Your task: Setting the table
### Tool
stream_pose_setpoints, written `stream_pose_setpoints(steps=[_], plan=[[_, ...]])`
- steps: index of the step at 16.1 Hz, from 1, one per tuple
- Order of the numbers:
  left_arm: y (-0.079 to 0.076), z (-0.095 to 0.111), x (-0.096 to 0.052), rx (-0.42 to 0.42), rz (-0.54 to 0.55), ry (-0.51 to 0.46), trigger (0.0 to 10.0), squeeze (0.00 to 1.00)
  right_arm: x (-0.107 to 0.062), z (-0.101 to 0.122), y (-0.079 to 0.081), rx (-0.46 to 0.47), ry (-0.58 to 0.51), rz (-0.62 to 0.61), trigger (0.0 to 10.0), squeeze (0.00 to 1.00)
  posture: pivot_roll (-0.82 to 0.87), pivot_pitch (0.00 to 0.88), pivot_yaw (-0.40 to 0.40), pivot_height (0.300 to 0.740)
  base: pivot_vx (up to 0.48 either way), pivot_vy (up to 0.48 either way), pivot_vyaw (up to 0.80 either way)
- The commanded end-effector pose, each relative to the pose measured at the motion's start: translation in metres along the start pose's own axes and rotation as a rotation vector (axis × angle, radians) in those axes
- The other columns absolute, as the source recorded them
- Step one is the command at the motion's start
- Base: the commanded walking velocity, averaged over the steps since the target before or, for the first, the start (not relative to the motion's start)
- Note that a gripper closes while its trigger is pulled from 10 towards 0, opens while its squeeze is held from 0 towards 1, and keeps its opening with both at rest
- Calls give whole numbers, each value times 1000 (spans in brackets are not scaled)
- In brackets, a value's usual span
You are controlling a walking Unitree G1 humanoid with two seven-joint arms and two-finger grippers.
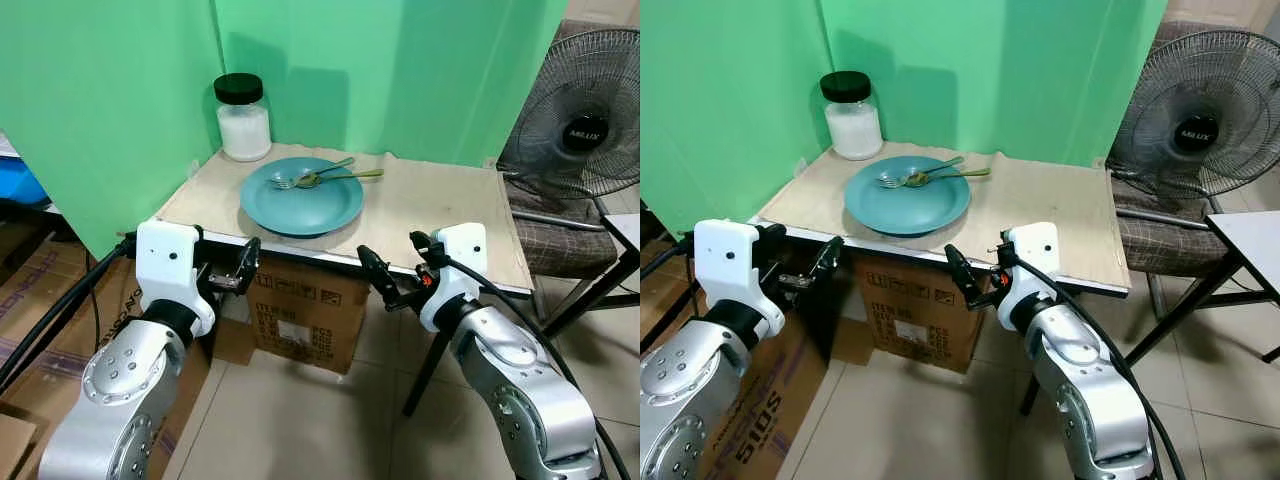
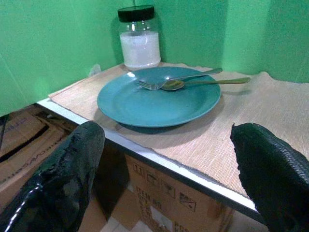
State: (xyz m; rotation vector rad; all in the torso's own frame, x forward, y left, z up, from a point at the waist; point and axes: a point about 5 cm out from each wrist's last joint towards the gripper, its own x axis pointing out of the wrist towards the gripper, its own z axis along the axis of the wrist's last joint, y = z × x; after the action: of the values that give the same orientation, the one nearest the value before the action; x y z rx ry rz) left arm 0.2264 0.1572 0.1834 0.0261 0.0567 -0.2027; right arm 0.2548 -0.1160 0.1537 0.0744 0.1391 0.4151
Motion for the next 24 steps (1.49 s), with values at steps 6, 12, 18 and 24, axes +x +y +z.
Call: stream_pose_setpoints(steps=[6,12,18,24], plan=[[2,-1,2,14,-5,15,10000,1000,3,4,0,3,-19,-16,10000,992,-15,0,29,740,372,0,400],[2,-2,1,15,-13,19,10000,1000,4,3,1,22,-14,-9,10000,1000,-14,0,25,740,371,0,-263],[2,-4,0,21,-16,23,10000,1000,6,5,3,2,-26,17,10000,996,-11,0,22,740,368,0,-92],[1,-5,-1,26,-18,26,10000,1000,9,5,4,1,-31,25,10000,996,-1,0,15,740,366,0,0]])
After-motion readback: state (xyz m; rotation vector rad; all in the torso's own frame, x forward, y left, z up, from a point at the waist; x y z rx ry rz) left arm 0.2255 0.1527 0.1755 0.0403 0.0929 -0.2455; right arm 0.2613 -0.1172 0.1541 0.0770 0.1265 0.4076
